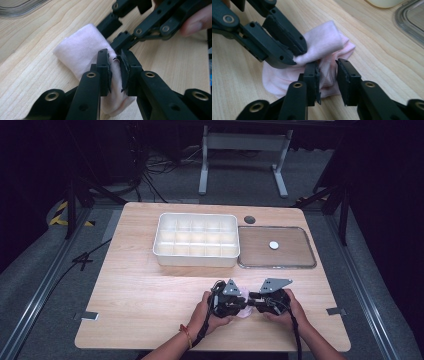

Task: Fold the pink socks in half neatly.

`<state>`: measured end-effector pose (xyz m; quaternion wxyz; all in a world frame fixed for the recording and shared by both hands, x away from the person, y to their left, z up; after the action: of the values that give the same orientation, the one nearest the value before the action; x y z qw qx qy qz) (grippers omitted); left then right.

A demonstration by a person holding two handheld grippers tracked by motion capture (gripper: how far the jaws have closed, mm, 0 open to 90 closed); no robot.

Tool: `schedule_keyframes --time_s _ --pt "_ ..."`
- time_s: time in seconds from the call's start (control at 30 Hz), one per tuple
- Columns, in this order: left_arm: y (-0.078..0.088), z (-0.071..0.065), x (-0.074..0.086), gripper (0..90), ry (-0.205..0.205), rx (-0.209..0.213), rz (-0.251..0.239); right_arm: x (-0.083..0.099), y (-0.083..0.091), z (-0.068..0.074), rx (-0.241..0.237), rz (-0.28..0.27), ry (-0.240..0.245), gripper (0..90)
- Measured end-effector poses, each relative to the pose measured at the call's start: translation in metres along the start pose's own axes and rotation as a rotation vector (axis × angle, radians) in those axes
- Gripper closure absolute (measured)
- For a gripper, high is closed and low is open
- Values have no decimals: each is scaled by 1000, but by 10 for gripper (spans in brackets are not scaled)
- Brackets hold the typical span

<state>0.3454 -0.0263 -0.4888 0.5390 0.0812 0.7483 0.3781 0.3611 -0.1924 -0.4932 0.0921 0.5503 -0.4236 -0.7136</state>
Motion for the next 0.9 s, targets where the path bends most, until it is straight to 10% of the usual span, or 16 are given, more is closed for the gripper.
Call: schedule_keyframes --time_s 0.4,0.9 --pt "-4 -2 2 784 -41 -16 10 2 10 -2 13 -8 4 708" --pt "-4 -5 3 782 -82 -40 14 -15 20 -8 11 -160 -45 678"
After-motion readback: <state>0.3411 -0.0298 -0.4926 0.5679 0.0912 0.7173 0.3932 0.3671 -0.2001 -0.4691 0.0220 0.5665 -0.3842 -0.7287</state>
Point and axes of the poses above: each handheld gripper's, and its own axes: y roughly backward along the jaws, x roughly out of its underside, z roughly to its left, the point moved 3 cm from there along -y, roughly forward along the jaws, and after that the axes turned 3 degrees about -x, right-handed, at the moved point
